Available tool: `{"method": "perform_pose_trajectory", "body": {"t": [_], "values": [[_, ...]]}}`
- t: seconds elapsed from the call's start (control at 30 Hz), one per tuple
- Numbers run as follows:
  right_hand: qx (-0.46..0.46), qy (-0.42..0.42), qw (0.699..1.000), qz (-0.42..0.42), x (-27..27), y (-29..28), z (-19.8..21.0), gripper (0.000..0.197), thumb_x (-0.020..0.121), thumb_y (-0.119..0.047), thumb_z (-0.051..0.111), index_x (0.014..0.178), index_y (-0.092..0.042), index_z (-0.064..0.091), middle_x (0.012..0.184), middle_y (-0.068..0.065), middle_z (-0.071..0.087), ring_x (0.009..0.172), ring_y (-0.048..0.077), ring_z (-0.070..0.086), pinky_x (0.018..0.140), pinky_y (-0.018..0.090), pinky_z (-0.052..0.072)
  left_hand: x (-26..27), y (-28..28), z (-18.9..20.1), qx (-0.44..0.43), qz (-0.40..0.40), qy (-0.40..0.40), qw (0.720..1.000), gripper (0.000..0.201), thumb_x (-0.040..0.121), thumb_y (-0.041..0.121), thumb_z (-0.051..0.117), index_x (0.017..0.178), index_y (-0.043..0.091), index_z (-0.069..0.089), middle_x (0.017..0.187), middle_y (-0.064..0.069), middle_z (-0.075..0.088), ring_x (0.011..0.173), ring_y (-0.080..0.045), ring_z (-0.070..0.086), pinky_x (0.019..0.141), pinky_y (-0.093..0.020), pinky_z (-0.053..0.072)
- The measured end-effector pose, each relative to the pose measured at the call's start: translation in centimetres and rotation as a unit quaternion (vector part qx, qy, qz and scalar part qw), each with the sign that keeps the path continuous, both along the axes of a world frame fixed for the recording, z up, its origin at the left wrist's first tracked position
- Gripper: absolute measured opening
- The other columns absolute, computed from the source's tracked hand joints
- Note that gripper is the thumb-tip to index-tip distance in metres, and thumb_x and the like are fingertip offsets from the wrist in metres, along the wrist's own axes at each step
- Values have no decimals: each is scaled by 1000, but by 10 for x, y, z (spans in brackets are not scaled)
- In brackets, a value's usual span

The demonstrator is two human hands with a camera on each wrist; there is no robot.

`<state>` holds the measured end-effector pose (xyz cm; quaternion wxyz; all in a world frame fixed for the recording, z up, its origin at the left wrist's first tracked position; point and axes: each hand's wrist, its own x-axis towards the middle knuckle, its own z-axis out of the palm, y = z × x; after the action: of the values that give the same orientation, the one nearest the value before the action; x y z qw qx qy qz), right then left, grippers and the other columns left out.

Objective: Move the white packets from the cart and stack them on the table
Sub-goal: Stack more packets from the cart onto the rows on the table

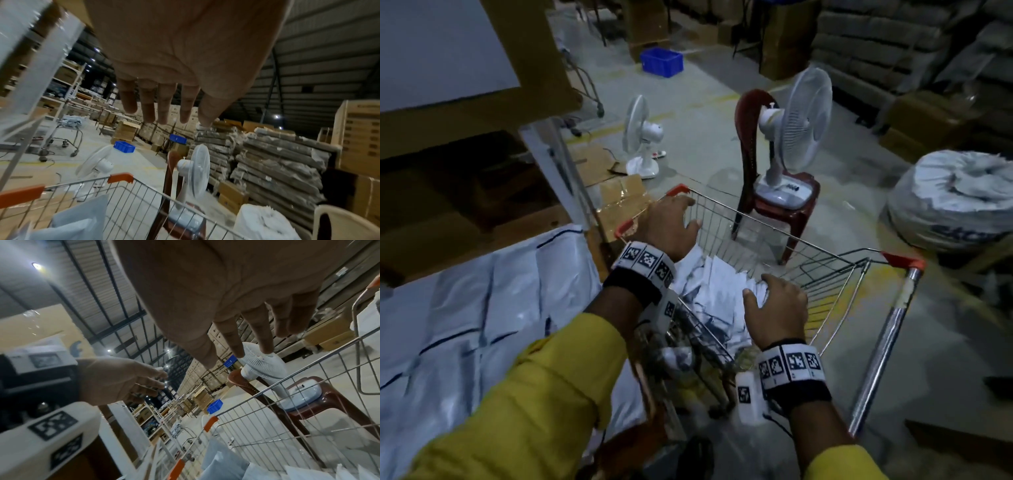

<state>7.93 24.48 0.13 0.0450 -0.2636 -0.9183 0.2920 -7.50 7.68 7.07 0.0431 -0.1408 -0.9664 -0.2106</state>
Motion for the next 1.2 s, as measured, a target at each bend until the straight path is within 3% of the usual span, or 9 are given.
{"method": "perform_pose_trajectory", "body": {"t": [0.1, 0.27, 0.4, 0.53, 0.67, 0.8, 0.93, 1.03, 1.2], "values": [[6, -16, 1000, -13, -29, 13, -15, 49, 92, -43, 60, 134, -18, 58, 136, 9, 56, 132, 33, 39, 108, 42, 34, -41, 20, -33, -42, -15, -56, 997, 47, 88, 48, 61, 130, 29, 60, 131, -4, 63, 123, -30, 55, 105, -50, 44], [14, -82, 996, -19, -80, 28, -50, 47, 92, -45, 57, 130, -17, 59, 132, 11, 57, 128, 35, 41, 106, 43, 36, -97, 38, -92, -172, -51, -116, 977, 42, 94, 47, 57, 132, 29, 59, 128, -8, 64, 119, -33, 59, 97, -43, 46], [-6, -151, 988, 20, -132, 34, -96, 56, 89, -49, 55, 133, -15, 58, 133, 14, 59, 127, 37, 48, 107, 46, 40, -148, 51, -139, -212, -71, -186, 957, 37, 92, 44, 55, 119, 21, 65, 120, -12, 68, 109, -34, 64, 92, -42, 52], [-26, -230, 971, 58, -176, 37, -147, 57, 96, -49, 53, 143, -18, 47, 140, 12, 51, 134, 35, 40, 112, 44, 30, -202, 67, -194, -267, -102, -249, 925, 51, 92, 52, 48, 126, 17, 61, 133, -12, 60, 120, -34, 58, 101, -44, 47], [-87, -298, 948, 75, -206, 35, -209, 58, 95, -50, 51, 142, -16, 44, 139, 15, 49, 128, 37, 45, 104, 45, 41, -231, 79, -245, -320, -147, -266, 897, 44, 105, 31, 43, 142, 7, 49, 147, -16, 49, 136, -33, 45, 108, -36, 34], [-162, -348, 921, 72, -225, 32, -273, 79, 92, -62, 53, 151, -14, 30, 148, 19, 39, 133, 39, 42, 105, 50, 42, -233, 74, -314, -366, -139, -221, 893, 57, 101, 42, 42, 152, 17, 35, 160, -19, 28, 149, -39, 22, 120, -51, 22], [-200, -347, 914, 70, -230, 22, -314, 102, 90, -70, 49, 160, -20, -5, 163, 21, 10, 148, 41, 18, 117, 52, 25, -224, 82, -356, -424, -84, -280, 857, 59, 101, 39, 43, 153, 19, 26, 162, -22, 15, 141, -47, 25, 115, -60, 22], [-198, -330, 921, 66, -226, 10, -330, 112, 84, -76, 51, 158, -26, -18, 164, 24, -5, 150, 44, 6, 118, 54, 18, -224, 83, -373, -432, -47, -315, 844, 62, 102, 41, 43, 157, 24, 19, 166, -19, -3, 144, -50, 16, 111, -65, 24], [-155, -311, 935, 70, -227, 1, -342, 106, 90, -64, 51, 157, -22, -19, 162, 27, 2, 149, 42, 7, 118, 54, 16, -228, 66, -393, -425, 15, -289, 858, 56, 107, 38, 28, 159, 25, 14, 166, -16, -15, 152, -40, -4, 108, -72, 23]]}}
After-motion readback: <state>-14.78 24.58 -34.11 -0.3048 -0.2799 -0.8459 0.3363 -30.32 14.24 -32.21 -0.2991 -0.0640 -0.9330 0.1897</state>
